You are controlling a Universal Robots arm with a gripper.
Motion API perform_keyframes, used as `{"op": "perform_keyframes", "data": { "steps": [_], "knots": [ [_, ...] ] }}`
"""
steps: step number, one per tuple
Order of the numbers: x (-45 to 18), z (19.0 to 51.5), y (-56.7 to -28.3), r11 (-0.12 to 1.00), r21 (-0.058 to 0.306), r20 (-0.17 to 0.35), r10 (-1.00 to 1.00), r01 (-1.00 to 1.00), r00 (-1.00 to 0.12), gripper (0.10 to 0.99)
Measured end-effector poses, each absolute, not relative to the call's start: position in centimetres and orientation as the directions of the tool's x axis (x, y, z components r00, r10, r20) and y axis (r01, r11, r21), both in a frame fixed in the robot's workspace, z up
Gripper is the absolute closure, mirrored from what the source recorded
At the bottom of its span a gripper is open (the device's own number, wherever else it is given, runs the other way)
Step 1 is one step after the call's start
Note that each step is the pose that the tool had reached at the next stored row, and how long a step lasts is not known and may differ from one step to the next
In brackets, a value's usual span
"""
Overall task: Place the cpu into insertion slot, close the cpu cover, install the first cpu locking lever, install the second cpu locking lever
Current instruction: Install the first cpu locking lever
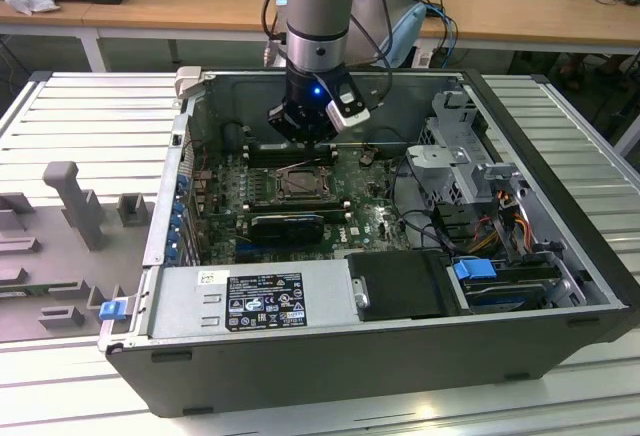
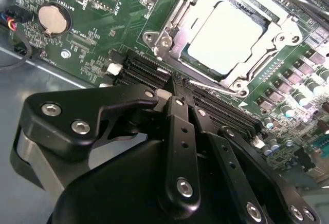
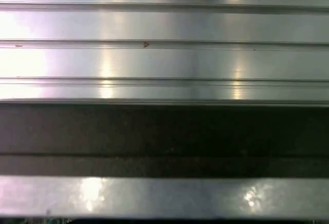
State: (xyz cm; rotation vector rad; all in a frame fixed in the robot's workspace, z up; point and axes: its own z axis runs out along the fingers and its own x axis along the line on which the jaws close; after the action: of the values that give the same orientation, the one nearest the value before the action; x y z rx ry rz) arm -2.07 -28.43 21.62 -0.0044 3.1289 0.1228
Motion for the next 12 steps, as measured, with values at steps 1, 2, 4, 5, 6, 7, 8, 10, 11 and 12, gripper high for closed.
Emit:
{"op": "perform_keyframes", "data": {
  "steps": [1, 2, 4, 5, 6, 7, 8, 10, 11, 12],
  "knots": [
    [-2.07, 21.58, -28.46, 0.997, 0.078, -0.01, -0.002, -0.003, -1.0, 0.98],
    [-2.04, 21.51, -28.46, 0.997, 0.078, -0.01, -0.002, -0.002, -1.0, 0.98],
    [-1.93, 21.43, -28.45, 0.997, 0.078, -0.01, -0.001, -0.002, -1.0, 0.98],
    [-1.92, 21.4, -28.44, 0.997, 0.078, -0.01, -0.001, -0.002, -1.0, 0.98],
    [-1.89, 21.34, -28.4, 0.997, 0.078, -0.01, -0.001, -0.002, -1.0, 0.98],
    [-1.87, 21.3, -28.37, 0.997, 0.078, -0.01, -0.001, -0.002, -1.0, 0.98],
    [-1.86, 21.24, -28.32, 0.997, 0.078, -0.01, -0.001, -0.002, -1.0, 0.98],
    [-1.83, 21.09, -28.22, 0.997, 0.078, -0.011, -0.001, -0.002, -1.0, 0.98],
    [-1.81, 20.93, -28.16, 0.997, 0.078, -0.01, -0.002, -0.002, -1.0, 0.98],
    [-1.79, 20.81, -28.13, 0.997, 0.078, -0.01, -0.001, -0.002, -1.0, 0.98]
  ]
}}
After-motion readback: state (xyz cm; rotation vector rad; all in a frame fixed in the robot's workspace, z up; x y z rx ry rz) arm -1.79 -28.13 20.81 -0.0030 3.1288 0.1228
